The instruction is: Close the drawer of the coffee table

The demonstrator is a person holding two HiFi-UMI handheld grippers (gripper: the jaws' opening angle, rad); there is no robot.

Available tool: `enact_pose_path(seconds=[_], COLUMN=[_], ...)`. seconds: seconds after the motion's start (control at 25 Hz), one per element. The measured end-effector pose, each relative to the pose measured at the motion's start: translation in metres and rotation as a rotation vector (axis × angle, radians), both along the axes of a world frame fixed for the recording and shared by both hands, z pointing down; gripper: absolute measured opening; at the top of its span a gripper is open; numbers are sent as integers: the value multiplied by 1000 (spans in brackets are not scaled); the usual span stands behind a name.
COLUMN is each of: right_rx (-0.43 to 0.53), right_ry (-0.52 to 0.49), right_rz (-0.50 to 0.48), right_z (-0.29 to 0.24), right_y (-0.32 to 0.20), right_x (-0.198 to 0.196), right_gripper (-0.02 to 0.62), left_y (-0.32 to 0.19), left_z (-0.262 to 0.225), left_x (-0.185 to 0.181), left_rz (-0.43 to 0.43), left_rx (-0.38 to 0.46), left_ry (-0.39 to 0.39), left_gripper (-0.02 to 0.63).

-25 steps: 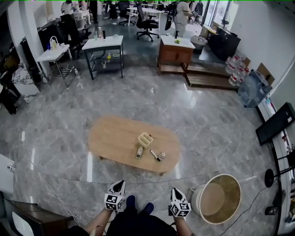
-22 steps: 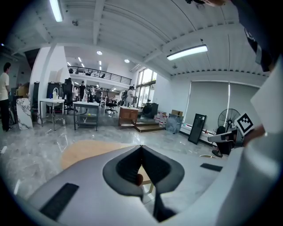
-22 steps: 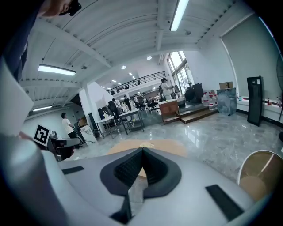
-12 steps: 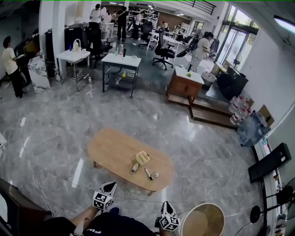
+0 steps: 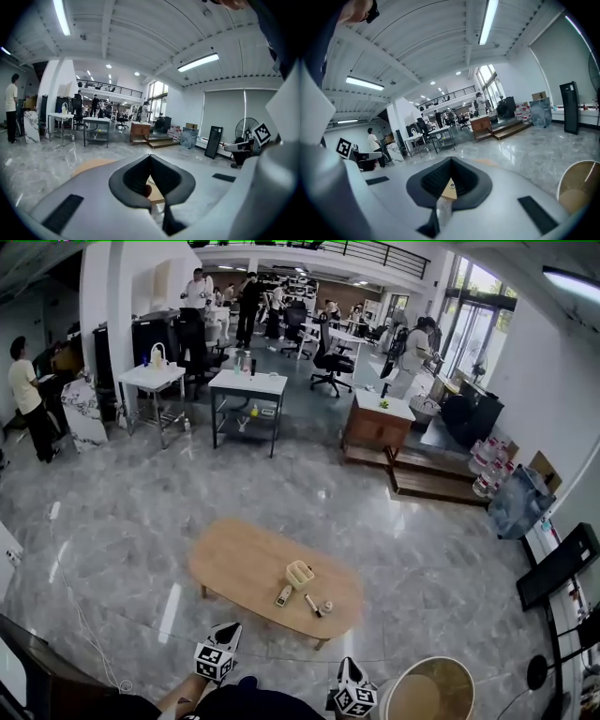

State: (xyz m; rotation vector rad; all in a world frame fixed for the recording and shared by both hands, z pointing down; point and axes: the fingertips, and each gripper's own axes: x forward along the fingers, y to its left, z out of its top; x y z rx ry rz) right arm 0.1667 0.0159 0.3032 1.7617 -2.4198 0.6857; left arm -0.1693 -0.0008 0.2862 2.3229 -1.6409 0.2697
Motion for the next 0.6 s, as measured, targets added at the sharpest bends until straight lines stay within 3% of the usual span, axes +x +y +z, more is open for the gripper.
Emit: enact_pose_path(seconds=[0.44, 0.6], right_rx=[56, 75], right_ry=[71, 124], right_rz=[-65, -150], right_z=[-25, -31], right_y=[-8, -8], right_x=[-10, -21], right_gripper=[25, 25], left_y=[1, 0], left_z=[-9, -7], left_x=[7, 14], left_rz=[18, 29], left_rx=[25, 23], left_ry=[3, 15], left_gripper=[25, 25])
